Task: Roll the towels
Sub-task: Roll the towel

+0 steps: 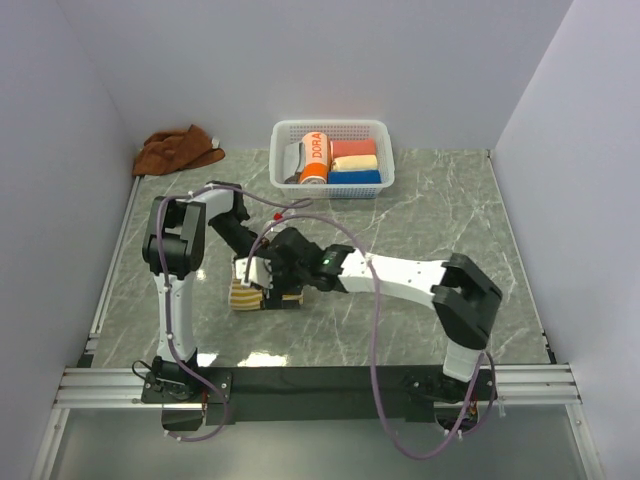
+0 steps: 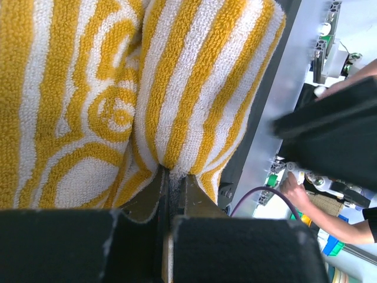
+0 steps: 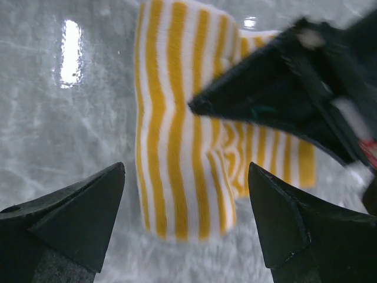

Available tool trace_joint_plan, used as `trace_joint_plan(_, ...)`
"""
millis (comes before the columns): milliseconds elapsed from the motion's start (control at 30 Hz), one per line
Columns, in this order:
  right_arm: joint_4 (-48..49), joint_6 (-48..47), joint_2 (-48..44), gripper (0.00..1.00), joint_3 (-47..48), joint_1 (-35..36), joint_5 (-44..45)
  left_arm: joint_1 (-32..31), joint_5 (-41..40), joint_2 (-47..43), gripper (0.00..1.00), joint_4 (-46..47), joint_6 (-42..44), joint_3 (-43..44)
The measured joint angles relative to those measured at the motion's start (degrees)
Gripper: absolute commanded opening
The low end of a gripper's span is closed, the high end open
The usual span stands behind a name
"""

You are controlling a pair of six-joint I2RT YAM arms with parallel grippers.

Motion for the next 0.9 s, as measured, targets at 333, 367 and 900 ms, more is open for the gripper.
trace_joint_plan(333,1.8,-6.7,11.9,0.35,1.4,-0.2,-0.1,0.2,0.1,0.2,0.09,0.3,-0.3,0.2)
trace_joint_plan(367,1.4,-6.4,12.2,0.22,2.2,-0.7,-0.6,0.4,0.2,0.1,0.11,0.4,-0.3,0.2)
trace_joint_plan(900,-21.9,1.0,18.0,0.0,15.2,-6.7,-20.0,18.8,4.3,-13.9,0.47,13.6,2.2,-6.3)
